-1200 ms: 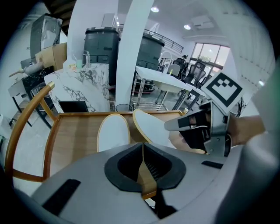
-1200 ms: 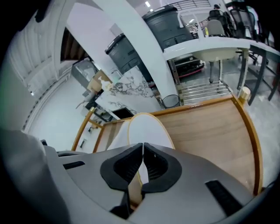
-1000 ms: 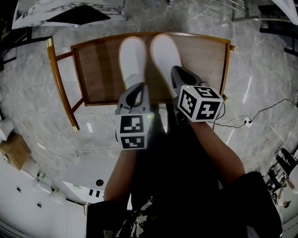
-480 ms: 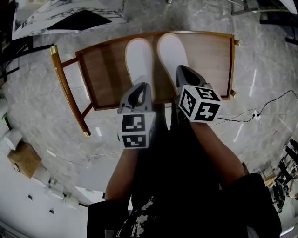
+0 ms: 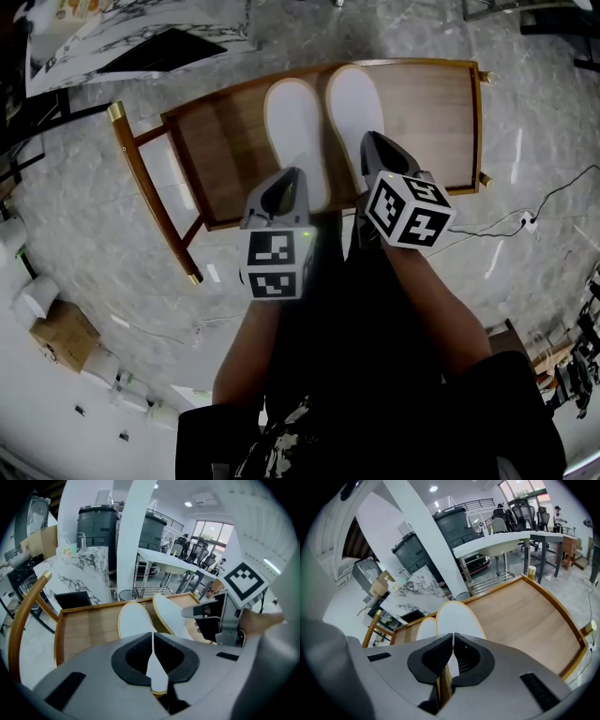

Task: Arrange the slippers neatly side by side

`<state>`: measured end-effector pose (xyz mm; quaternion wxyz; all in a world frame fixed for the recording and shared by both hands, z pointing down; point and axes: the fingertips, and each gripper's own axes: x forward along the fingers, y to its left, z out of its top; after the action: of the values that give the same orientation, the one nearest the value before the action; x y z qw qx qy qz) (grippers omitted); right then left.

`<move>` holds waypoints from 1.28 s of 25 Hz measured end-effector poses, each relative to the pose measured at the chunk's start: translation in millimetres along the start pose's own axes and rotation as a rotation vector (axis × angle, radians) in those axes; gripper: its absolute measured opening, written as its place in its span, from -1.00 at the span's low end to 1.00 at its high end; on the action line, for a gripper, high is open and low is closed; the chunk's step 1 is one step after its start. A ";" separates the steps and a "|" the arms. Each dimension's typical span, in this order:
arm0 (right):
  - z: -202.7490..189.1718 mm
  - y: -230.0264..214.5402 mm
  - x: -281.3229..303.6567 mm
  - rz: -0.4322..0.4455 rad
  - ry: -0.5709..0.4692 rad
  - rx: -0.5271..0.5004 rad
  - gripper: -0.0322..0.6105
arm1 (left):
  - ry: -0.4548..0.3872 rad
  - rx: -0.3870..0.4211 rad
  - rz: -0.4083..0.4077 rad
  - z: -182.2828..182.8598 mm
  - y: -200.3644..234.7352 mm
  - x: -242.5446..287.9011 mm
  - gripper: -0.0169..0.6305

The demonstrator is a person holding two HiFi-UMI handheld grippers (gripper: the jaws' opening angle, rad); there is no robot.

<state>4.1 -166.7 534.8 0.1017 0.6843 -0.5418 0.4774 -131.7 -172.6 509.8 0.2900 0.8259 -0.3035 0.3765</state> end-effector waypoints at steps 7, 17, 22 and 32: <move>-8.4 -0.7 5.3 -0.040 -0.017 0.043 -0.88 | 0.005 0.009 -0.017 -3.3 9.4 0.4 -0.92; -9.7 5.9 17.0 -0.070 -0.038 0.063 -0.88 | 0.005 -0.007 -0.003 -9.9 25.3 -6.4 -0.92; -16.0 12.4 19.5 -0.062 -0.023 0.046 -0.88 | 0.010 -0.017 0.004 -15.7 29.9 -8.5 -0.92; -21.0 9.4 23.9 -0.060 -0.006 -0.054 -0.88 | 0.013 -0.021 0.005 -19.7 28.3 -8.6 -0.92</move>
<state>-16.2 -172.0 560.5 0.1325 0.6987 -0.5340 0.4572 -165.4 -174.6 520.8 0.2996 0.8195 -0.3078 0.3793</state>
